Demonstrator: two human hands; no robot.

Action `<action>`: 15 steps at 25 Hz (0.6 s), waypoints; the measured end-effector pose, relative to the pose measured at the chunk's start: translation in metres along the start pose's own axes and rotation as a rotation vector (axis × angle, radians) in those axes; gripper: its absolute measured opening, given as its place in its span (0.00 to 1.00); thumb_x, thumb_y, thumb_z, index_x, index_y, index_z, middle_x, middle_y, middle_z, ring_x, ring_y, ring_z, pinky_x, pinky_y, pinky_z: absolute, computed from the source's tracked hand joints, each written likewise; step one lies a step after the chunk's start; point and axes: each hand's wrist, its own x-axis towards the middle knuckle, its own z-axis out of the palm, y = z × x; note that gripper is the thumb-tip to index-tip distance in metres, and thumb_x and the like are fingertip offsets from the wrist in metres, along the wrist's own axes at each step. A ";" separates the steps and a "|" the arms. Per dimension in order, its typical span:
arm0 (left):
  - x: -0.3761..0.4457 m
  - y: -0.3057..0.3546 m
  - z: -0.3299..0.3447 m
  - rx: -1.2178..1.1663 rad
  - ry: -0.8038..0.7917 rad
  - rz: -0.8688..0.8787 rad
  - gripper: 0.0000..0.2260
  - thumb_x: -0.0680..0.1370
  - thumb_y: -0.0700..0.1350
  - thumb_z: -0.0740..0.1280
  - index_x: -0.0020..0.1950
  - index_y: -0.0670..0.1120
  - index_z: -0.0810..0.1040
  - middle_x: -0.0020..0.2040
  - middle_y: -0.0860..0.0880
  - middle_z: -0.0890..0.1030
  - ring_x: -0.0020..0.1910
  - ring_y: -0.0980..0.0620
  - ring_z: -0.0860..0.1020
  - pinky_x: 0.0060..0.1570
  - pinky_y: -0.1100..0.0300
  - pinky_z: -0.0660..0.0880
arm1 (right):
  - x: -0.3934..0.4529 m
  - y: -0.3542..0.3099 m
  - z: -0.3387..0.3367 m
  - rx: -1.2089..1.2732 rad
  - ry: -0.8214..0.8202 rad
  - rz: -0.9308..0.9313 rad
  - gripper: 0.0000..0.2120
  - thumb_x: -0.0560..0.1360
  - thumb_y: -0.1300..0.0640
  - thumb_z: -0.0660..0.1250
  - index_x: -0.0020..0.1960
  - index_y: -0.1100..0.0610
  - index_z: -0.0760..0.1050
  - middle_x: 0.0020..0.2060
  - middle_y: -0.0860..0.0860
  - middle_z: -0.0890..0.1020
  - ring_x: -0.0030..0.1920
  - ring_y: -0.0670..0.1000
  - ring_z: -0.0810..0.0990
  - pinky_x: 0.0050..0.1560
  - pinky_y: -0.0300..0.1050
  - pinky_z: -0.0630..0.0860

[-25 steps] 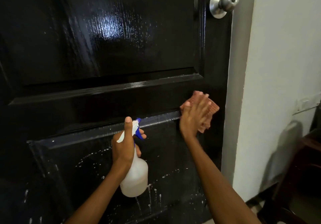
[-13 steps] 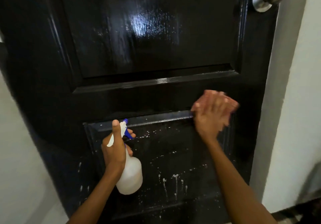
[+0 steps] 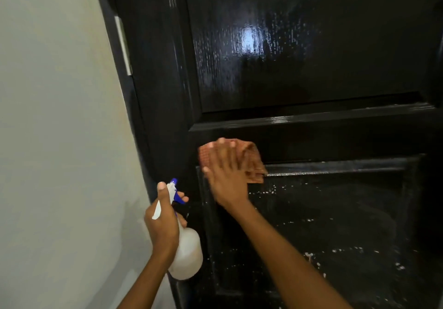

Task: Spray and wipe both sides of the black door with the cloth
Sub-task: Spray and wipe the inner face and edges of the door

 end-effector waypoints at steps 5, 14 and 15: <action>0.005 -0.007 -0.022 0.016 0.031 0.014 0.32 0.77 0.67 0.51 0.45 0.43 0.83 0.40 0.45 0.85 0.28 0.42 0.76 0.31 0.54 0.75 | 0.009 0.002 -0.001 -0.149 -0.013 -0.432 0.32 0.84 0.44 0.58 0.84 0.48 0.50 0.83 0.52 0.46 0.82 0.54 0.45 0.80 0.58 0.37; 0.010 -0.002 -0.054 -0.082 0.087 -0.110 0.28 0.77 0.64 0.55 0.42 0.42 0.81 0.32 0.42 0.80 0.25 0.47 0.74 0.24 0.60 0.73 | 0.017 0.002 -0.017 0.196 0.166 0.460 0.36 0.85 0.41 0.50 0.82 0.51 0.32 0.82 0.60 0.38 0.80 0.65 0.37 0.75 0.75 0.44; 0.012 -0.001 -0.057 -0.084 0.097 -0.113 0.28 0.77 0.64 0.55 0.43 0.41 0.82 0.32 0.41 0.80 0.25 0.47 0.74 0.24 0.61 0.73 | 0.022 -0.016 -0.009 0.159 0.128 0.315 0.35 0.85 0.41 0.50 0.83 0.52 0.34 0.82 0.60 0.38 0.81 0.65 0.37 0.75 0.73 0.42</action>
